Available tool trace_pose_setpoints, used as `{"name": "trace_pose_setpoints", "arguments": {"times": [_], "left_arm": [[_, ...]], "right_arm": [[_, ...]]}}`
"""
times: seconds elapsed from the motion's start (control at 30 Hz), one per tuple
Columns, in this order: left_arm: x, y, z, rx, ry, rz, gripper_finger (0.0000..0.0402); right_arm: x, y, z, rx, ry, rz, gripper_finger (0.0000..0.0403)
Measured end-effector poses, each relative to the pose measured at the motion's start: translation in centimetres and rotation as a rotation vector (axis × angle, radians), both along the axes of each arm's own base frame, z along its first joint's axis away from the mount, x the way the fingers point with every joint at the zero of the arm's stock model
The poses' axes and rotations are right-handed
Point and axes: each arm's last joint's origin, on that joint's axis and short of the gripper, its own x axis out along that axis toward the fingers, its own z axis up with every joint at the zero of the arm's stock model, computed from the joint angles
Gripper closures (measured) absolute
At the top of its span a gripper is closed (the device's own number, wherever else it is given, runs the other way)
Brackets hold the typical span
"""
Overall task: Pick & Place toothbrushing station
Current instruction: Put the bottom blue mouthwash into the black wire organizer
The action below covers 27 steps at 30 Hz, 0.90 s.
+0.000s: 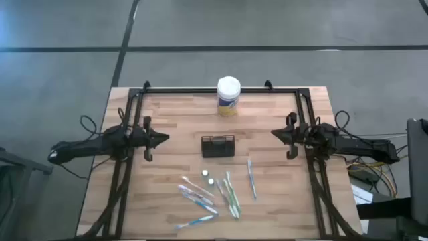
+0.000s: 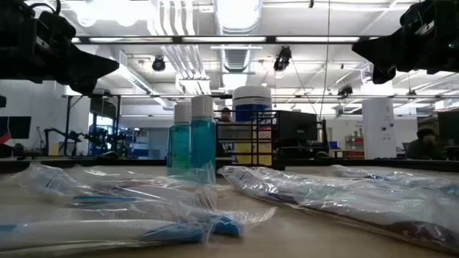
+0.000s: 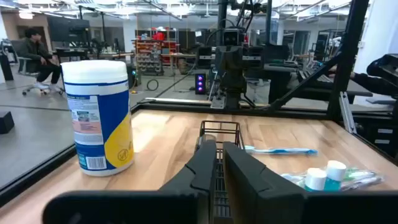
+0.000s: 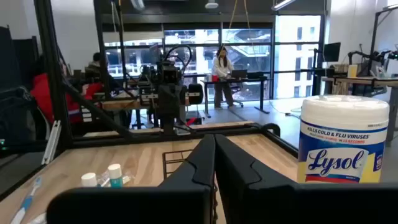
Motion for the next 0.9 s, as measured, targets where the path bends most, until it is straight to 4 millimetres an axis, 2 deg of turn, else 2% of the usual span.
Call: {"name": "trace_pose_setpoints", "arguments": {"times": [0.9], "left_arm": [[-0.02,0.1,0.05,-0.022,-0.008,0.037,0.0367]], "right_arm": [[0.04,-0.01,-0.28,-0.017,0.032,-0.003,0.0394]]}}
